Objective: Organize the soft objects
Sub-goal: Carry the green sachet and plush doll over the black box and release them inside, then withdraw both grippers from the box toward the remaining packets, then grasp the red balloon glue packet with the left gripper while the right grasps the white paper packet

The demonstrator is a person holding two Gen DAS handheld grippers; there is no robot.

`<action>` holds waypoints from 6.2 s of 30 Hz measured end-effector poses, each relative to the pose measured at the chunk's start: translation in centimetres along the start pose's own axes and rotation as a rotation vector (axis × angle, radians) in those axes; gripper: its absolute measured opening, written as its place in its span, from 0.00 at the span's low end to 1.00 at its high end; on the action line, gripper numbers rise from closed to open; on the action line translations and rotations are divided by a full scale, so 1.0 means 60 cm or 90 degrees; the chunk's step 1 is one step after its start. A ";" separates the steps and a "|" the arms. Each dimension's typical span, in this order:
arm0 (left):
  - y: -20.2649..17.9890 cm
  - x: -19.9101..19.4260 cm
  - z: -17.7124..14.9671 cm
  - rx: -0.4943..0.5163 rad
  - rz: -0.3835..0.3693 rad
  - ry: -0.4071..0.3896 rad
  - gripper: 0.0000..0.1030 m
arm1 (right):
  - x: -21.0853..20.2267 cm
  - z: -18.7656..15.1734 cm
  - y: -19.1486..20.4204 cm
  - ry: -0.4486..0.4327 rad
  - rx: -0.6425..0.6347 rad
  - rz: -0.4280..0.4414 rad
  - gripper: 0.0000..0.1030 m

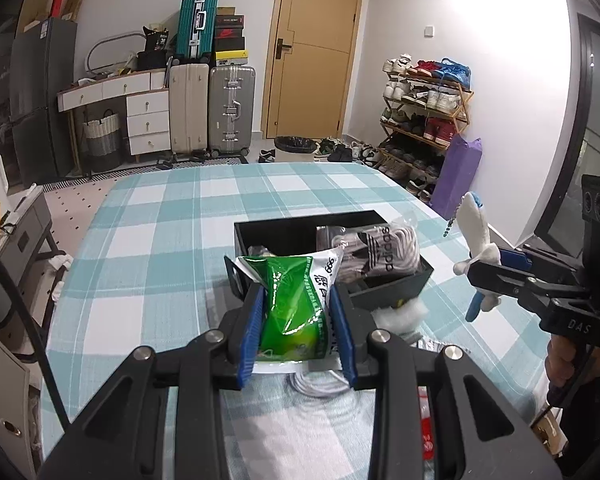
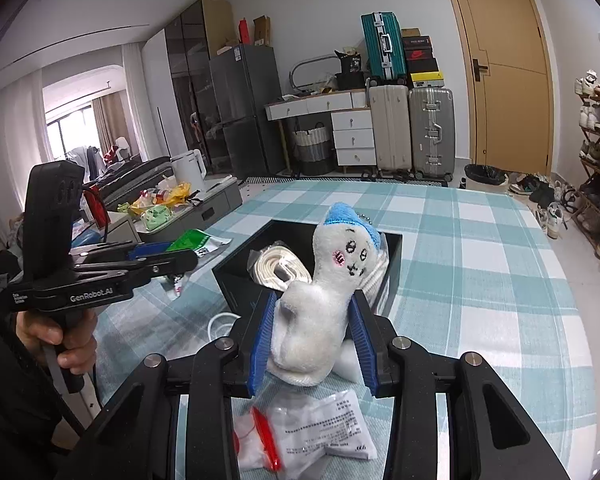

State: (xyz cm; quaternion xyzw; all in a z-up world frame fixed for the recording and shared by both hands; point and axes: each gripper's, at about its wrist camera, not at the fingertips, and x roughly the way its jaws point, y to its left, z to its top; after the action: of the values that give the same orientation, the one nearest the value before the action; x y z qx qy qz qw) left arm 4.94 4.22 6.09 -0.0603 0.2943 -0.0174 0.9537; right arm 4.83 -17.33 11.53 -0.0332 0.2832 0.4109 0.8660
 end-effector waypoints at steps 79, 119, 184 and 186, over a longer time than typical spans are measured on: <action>-0.009 0.174 0.032 0.014 0.028 0.013 0.31 | 0.204 0.055 -0.026 0.073 -0.041 0.004 0.36; -0.030 0.050 0.003 0.030 0.045 -0.016 1.00 | 0.072 0.018 -0.045 0.040 -0.022 -0.075 0.99; -0.152 0.031 -0.154 0.163 -0.056 0.110 1.00 | 0.016 -0.118 -0.036 0.149 -0.067 -0.088 0.99; -0.156 0.038 -0.158 0.166 -0.056 0.123 0.99 | 0.017 -0.119 -0.037 0.150 -0.067 -0.088 0.99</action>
State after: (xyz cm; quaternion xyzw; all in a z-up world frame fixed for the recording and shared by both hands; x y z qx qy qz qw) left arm 1.51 -6.22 -1.80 0.0531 0.3772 -0.1026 0.9189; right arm 3.64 -20.15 4.65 -0.1456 0.3579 0.3578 0.8501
